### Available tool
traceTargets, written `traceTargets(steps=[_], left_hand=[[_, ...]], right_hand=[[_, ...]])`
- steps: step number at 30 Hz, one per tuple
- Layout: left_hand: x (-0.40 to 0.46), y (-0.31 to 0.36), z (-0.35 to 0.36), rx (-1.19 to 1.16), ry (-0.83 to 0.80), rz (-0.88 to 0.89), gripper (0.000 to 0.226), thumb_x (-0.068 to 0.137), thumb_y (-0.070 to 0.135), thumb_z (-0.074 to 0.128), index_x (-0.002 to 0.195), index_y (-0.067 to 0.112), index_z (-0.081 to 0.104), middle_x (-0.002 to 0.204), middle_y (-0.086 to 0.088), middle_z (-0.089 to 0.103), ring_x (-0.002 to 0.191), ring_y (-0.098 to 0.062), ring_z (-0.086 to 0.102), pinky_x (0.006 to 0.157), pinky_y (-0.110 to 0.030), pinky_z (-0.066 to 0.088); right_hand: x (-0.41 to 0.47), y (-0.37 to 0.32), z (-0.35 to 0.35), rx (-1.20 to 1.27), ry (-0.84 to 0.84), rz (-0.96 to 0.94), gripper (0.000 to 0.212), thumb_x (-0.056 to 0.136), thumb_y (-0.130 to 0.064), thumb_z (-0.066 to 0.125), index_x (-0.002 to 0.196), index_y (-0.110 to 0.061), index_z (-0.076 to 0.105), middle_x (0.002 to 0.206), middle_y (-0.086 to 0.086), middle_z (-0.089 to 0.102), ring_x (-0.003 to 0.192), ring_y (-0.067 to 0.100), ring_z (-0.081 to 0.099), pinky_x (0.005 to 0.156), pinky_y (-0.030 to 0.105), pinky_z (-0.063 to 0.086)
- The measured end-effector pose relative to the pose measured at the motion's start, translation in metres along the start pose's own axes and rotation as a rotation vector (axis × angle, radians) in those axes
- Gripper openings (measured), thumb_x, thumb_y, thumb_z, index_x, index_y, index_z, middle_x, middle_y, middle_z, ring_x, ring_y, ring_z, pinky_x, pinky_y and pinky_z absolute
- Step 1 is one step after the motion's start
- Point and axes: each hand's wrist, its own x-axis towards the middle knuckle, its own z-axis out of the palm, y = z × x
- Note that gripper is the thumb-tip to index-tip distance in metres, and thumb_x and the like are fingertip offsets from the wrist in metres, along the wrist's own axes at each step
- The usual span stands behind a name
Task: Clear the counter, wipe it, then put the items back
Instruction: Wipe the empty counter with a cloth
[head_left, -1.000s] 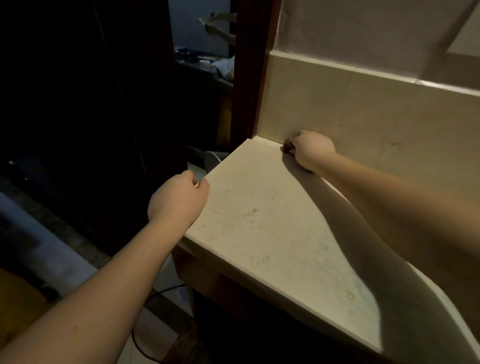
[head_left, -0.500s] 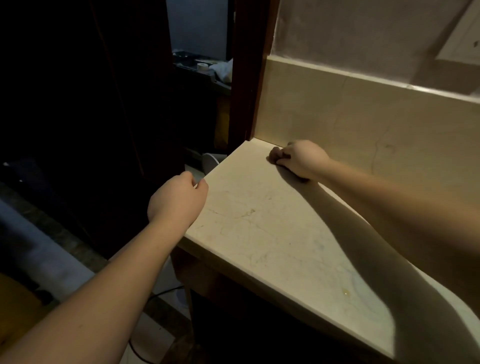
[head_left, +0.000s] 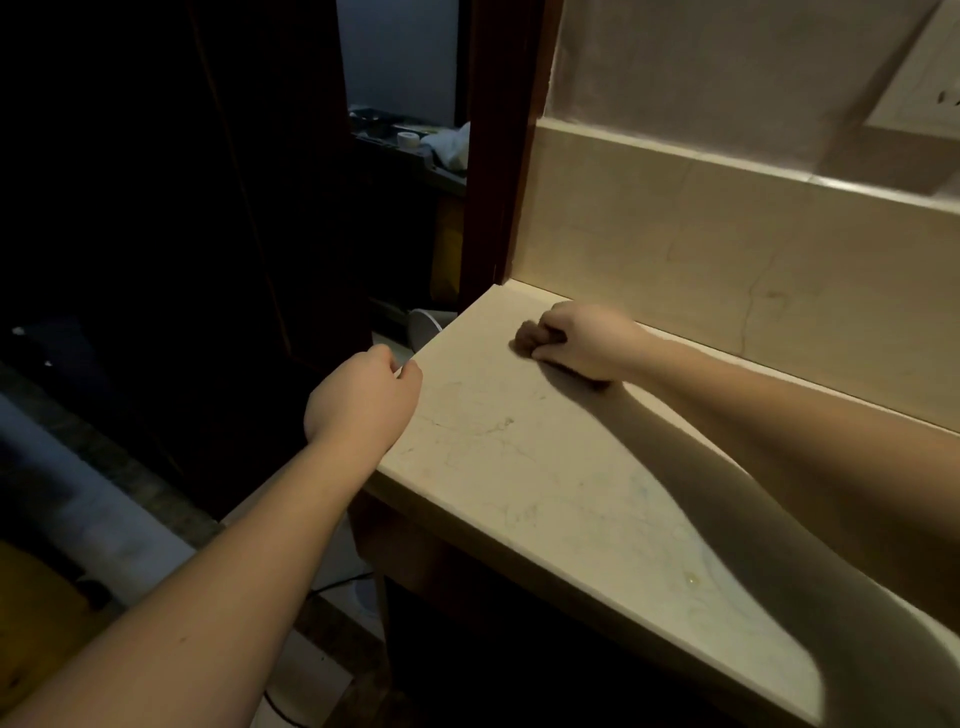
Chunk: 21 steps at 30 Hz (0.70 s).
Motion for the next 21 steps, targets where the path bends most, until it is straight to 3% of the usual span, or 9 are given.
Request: traceTargets(steps=[3, 8, 10, 17, 21], left_hand=[[0.002, -0.001, 0.001, -0.012, 0.004, 0.001, 0.028, 0.097, 0.043, 0.037, 0.096, 0.021, 0.055, 0.073, 0.001, 0.055, 0.059, -0.017, 0.052, 0.046, -0.025, 0.032], [-0.001, -0.001, 0.001, -0.012, 0.019, 0.010, 0.028, 0.097, 0.043, 0.037, 0.095, 0.021, 0.055, 0.071, 0.000, 0.055, 0.058, -0.017, 0.052, 0.046, -0.025, 0.033], [-0.001, -0.002, 0.002, -0.013, 0.025, 0.011, 0.028, 0.097, 0.043, 0.037, 0.095, 0.021, 0.055, 0.070, 0.000, 0.055, 0.057, -0.018, 0.053, 0.046, -0.025, 0.033], [-0.001, -0.002, 0.004, -0.008, 0.030, 0.023, 0.029, 0.097, 0.043, 0.037, 0.099, 0.020, 0.055, 0.072, -0.001, 0.055, 0.057, -0.018, 0.053, 0.046, -0.025, 0.033], [-0.002, -0.001, 0.002, 0.003, 0.032, 0.022, 0.030, 0.097, 0.042, 0.038, 0.104, 0.019, 0.056, 0.073, 0.000, 0.055, 0.057, -0.017, 0.052, 0.046, -0.025, 0.031]], right_hand=[[-0.029, -0.012, 0.006, 0.061, -0.042, -0.147, 0.022, 0.089, -0.032, 0.061, 0.079, -0.020, 0.045, 0.089, -0.002, 0.048, 0.082, 0.015, 0.042, 0.071, 0.033, 0.036], [0.002, 0.037, -0.003, -0.002, 0.029, 0.153, 0.023, 0.091, -0.034, 0.057, 0.080, -0.016, 0.047, 0.089, 0.001, 0.048, 0.092, 0.028, 0.052, 0.069, 0.032, 0.035], [0.006, 0.035, -0.002, 0.015, 0.058, 0.169, 0.024, 0.090, -0.033, 0.058, 0.079, -0.015, 0.047, 0.088, 0.002, 0.047, 0.093, 0.030, 0.053, 0.069, 0.033, 0.036], [-0.049, -0.016, 0.009, 0.053, 0.000, -0.135, 0.023, 0.089, -0.036, 0.061, 0.080, -0.020, 0.047, 0.085, -0.003, 0.045, 0.079, 0.015, 0.041, 0.066, 0.029, 0.026], [-0.020, 0.009, -0.007, -0.021, 0.006, 0.089, 0.024, 0.092, -0.037, 0.057, 0.083, -0.017, 0.047, 0.089, -0.001, 0.046, 0.088, 0.023, 0.049, 0.066, 0.029, 0.028]])
